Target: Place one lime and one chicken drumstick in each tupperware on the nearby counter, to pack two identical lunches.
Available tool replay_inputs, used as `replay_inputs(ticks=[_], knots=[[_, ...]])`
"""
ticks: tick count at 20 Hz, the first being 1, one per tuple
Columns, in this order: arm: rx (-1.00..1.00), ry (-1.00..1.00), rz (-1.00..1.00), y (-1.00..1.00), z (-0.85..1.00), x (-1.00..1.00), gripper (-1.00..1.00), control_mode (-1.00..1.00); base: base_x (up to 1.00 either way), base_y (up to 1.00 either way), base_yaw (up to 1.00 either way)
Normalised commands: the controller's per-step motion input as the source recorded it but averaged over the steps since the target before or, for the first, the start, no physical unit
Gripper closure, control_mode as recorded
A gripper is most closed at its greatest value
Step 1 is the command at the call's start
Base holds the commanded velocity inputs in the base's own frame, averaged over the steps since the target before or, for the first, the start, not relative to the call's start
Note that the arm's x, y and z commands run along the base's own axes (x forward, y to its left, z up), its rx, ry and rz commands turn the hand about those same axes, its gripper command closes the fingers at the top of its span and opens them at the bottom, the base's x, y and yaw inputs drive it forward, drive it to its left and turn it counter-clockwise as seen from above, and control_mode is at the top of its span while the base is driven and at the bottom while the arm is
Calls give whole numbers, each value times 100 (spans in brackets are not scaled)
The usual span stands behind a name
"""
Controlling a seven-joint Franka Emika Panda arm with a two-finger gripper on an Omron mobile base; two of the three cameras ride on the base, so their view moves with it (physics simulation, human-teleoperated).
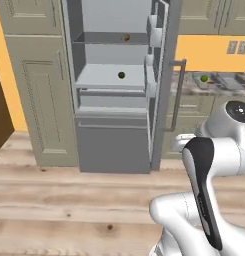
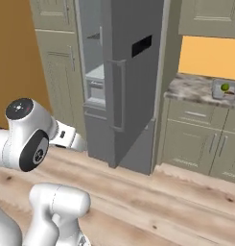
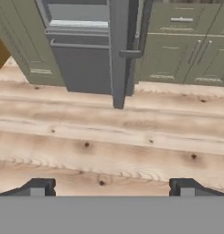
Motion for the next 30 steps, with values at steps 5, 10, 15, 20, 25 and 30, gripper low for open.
replay_inputs(ticks=[5, 10, 15, 20, 25, 30], knots=[[0, 0, 0, 0, 0, 0, -100, 100, 39, 100, -9], [0, 0, 0, 0, 0, 0, -100, 100, 58, 100, -8], [0, 0, 0, 0, 0, 0, -100, 100, 77, 22, -15], [0, 0, 0, 0, 0, 0, -100, 100, 61, -5, -22], [0, 0, 0, 0, 0, 0, -100, 100, 32, -3, -26], [0, 0, 0, 0, 0, 0, -100, 100, 46, 0, -19]])
